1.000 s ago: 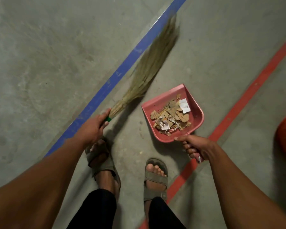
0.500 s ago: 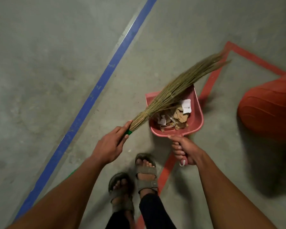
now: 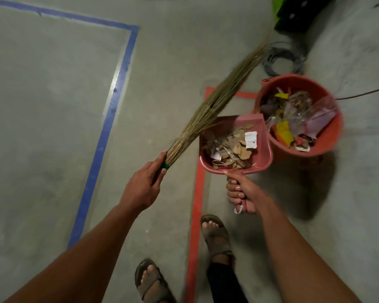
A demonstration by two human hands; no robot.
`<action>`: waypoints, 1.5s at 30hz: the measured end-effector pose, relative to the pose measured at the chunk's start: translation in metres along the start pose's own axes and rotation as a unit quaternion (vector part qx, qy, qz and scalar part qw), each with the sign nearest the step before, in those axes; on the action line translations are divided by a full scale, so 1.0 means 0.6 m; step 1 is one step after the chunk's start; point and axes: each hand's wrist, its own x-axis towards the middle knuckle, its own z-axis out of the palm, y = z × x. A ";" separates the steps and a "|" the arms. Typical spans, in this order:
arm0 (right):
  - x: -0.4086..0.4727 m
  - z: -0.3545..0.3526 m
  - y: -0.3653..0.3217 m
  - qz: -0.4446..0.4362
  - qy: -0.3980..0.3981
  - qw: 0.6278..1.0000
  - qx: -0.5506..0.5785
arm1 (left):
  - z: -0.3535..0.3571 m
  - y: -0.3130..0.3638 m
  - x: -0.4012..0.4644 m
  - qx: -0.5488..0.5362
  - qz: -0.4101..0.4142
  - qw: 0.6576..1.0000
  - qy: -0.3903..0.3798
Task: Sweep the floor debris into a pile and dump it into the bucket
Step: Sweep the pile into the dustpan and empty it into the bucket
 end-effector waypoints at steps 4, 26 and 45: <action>-0.060 -0.061 -0.069 -0.004 -0.015 0.999 0.044 | 0.022 0.103 0.047 -0.003 0.022 1.000 -0.009; -0.182 -0.358 -0.519 0.199 0.177 0.932 -0.248 | 0.187 0.512 0.334 -0.035 0.024 0.995 -0.095; -0.178 -0.343 -0.625 0.226 0.248 0.776 -0.533 | 0.165 0.525 0.389 -0.016 -0.028 0.998 -0.055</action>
